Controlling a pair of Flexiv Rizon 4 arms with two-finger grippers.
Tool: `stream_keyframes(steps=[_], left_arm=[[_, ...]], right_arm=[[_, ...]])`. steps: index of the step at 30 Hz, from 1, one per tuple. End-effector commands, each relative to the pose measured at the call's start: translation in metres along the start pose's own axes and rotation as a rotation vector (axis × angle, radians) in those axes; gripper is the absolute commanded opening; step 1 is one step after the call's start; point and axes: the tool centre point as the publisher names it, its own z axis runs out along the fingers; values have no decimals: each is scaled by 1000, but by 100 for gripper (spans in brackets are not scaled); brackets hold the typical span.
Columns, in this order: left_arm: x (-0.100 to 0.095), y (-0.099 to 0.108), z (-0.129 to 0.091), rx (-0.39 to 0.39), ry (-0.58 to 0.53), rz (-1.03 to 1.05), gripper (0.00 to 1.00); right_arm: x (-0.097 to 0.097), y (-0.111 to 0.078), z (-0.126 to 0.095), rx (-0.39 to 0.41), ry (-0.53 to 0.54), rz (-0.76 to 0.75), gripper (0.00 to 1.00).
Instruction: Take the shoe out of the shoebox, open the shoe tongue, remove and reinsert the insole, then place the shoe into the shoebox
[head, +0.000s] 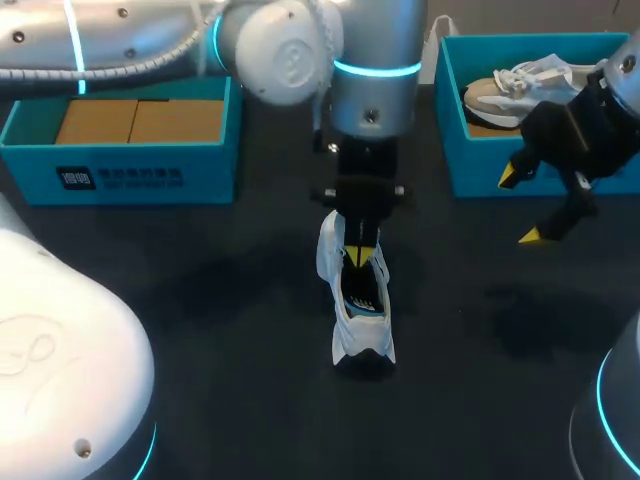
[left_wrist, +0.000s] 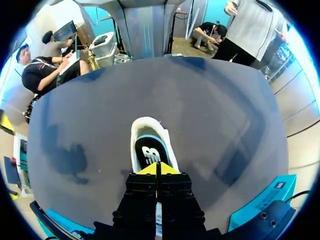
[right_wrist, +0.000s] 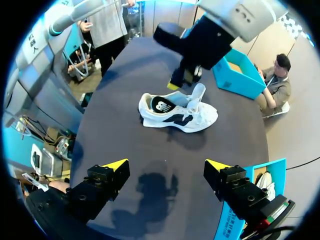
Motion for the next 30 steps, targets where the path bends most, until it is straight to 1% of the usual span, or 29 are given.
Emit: stream_keyframes(steps=[1,6,12,15,19,23,27,30], left_arm=[[-6,2,13,-12,4,-18,0],[-7,6,24,-38,-8,-58,0],[-8,6,39,-62,11,-79,0],[-6,8,46,-65,17,-90,0],[-4,13,56,-98,22,-123,0],[-2,18,64,-111,23,-139,0],[0,23,71,-157,33,-154,0],[3,23,77,-157,33,-165,0]], right_arm=[[0,0,1,2,0,0,100],[0,0,1,2,0,0,100],[0,0,1,2,0,0,100],[0,0,1,2,0,0,100],[0,0,1,2,0,0,100],[0,0,1,2,0,0,100],[0,0,1,2,0,0,100],[0,0,1,2,0,0,100]])
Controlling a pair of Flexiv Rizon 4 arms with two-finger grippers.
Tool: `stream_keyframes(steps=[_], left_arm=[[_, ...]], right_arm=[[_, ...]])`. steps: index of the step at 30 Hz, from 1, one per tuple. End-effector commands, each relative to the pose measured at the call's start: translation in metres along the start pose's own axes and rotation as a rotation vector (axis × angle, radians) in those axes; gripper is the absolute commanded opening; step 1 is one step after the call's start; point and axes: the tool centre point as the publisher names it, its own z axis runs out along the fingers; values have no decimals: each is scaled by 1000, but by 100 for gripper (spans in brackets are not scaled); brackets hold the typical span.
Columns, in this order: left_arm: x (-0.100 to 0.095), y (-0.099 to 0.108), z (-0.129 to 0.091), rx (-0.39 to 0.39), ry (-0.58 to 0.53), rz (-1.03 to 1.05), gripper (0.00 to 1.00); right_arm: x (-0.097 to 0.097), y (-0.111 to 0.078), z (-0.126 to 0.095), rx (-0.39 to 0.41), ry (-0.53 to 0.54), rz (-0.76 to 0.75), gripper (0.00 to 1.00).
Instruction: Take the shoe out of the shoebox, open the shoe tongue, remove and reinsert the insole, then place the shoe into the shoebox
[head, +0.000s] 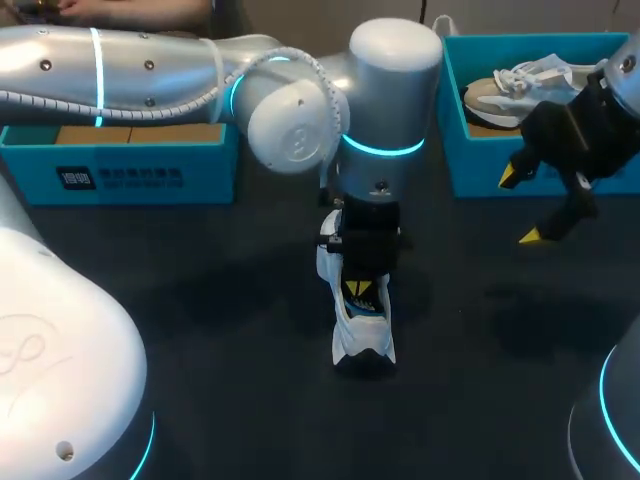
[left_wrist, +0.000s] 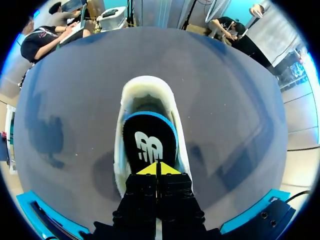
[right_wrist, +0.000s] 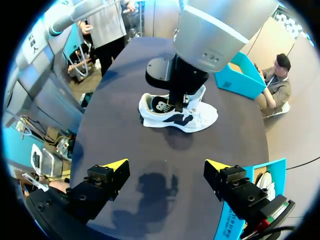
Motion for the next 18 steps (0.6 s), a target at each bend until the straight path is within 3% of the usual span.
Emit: stream_keyframes(steps=[1,9,18], left_arm=[[2,-2,10,-7,-2,-10,0],[1,-3,21,-3,-3,-34,0],[7,-17,-13,43,-27,1,0]], right_arm=[[0,0,1,2,0,0,100],[0,0,1,2,0,0,100],[0,0,1,2,0,0,100]])
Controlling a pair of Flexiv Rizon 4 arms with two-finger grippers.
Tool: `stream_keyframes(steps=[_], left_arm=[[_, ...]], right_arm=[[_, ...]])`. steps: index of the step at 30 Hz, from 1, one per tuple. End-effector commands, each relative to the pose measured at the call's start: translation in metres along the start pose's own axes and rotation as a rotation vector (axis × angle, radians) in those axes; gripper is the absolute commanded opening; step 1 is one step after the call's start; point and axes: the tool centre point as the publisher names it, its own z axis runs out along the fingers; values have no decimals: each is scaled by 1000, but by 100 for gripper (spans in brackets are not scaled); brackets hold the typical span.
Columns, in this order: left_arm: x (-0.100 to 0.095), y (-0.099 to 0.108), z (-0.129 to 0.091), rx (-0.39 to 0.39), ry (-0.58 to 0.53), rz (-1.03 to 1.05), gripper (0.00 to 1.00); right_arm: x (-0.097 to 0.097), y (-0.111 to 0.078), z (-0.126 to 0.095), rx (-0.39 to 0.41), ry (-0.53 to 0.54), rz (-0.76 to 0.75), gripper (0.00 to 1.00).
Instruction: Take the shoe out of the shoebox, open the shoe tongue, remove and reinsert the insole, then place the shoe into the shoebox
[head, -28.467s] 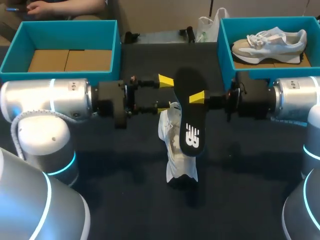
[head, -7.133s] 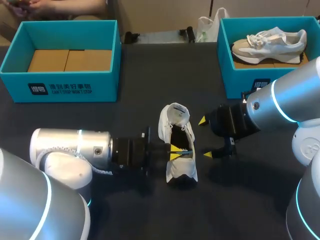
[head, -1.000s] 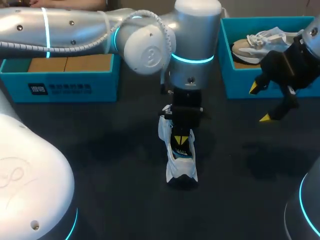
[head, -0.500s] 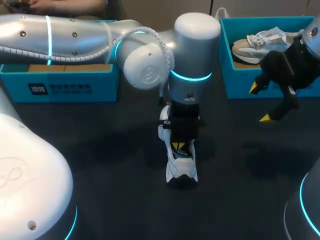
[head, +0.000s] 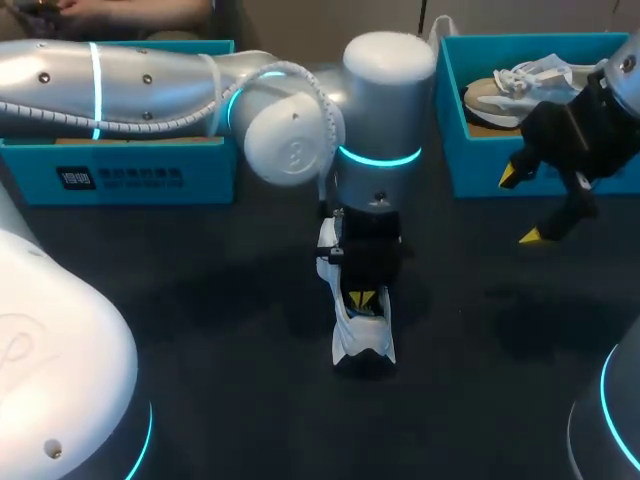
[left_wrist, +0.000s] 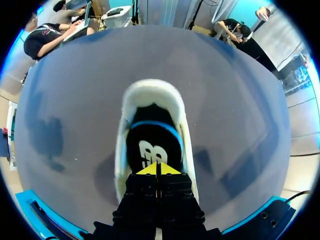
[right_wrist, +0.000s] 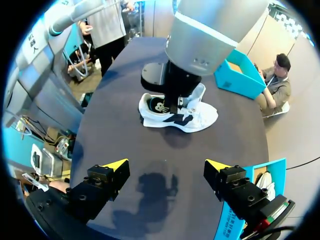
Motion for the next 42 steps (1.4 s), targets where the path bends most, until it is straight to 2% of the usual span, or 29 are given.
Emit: stream_keyframes(steps=[1,17,20,27,30,38,40,42], left_arm=[[11,-6,-16,20,10,28,0],[3,-24,17,84,-24,-8,0],[3,-25,16,82,-29,-12,0],[9,-24,-4,69,-56,-2,0],[6,-29,-6,90,-81,5,0],[-2,-40,13,85,-67,24,0],[-3,-41,18,118,-78,27,0],[-2,-42,24,72,-57,39,0]], right_arm=[[0,0,1,2,0,0,100],[0,0,1,2,0,0,100],[0,0,1,2,0,0,100],[0,0,1,2,0,0,100],[0,0,1,2,0,0,100],[0,0,1,2,0,0,100],[0,0,1,2,0,0,100],[0,0,1,2,0,0,100]])
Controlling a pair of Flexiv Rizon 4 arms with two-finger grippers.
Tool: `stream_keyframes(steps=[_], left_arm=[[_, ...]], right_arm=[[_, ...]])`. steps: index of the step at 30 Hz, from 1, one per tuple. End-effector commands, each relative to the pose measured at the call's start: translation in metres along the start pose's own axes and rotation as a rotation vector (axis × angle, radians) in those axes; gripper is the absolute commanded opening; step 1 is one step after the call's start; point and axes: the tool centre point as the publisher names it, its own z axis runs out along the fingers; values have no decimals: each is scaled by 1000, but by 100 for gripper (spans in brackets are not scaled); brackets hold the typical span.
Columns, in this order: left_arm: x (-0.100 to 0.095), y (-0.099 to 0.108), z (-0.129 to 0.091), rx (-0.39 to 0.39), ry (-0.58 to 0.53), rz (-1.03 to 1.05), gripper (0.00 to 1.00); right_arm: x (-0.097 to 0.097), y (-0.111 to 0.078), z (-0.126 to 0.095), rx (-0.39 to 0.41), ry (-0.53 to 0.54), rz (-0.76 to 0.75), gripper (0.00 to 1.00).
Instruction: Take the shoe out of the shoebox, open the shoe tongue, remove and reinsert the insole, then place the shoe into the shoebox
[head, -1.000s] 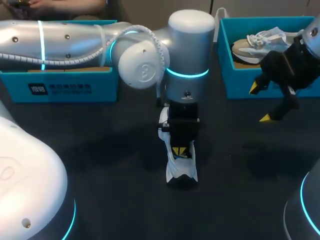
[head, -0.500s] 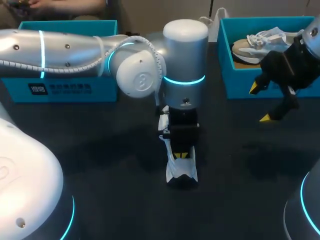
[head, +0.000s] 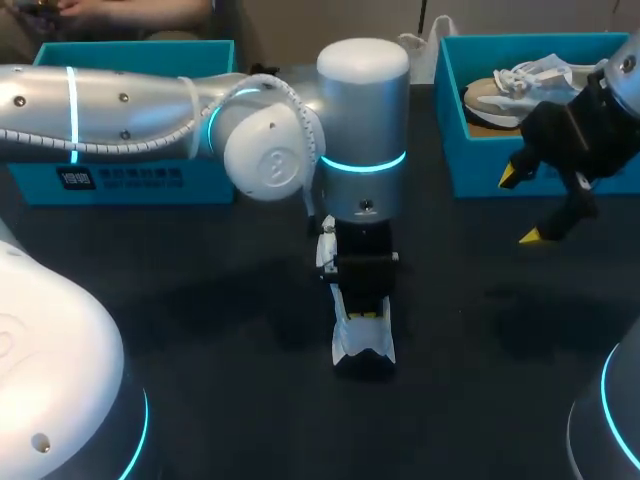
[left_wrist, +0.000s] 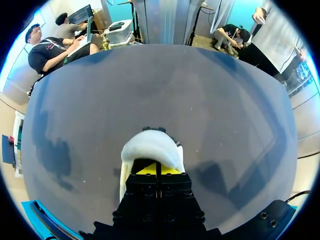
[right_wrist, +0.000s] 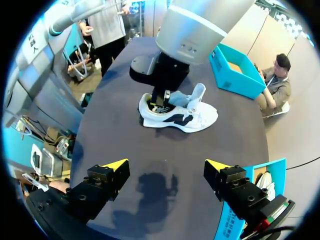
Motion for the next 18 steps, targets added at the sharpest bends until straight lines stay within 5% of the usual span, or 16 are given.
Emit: stream_keyframes(steps=[1,18], left_arm=[[-2,2,15,-27,13,10,0],[1,14,44,-44,20,-2,0]], right_arm=[[0,0,1,2,1,0,100],[0,0,1,2,1,0,100]])
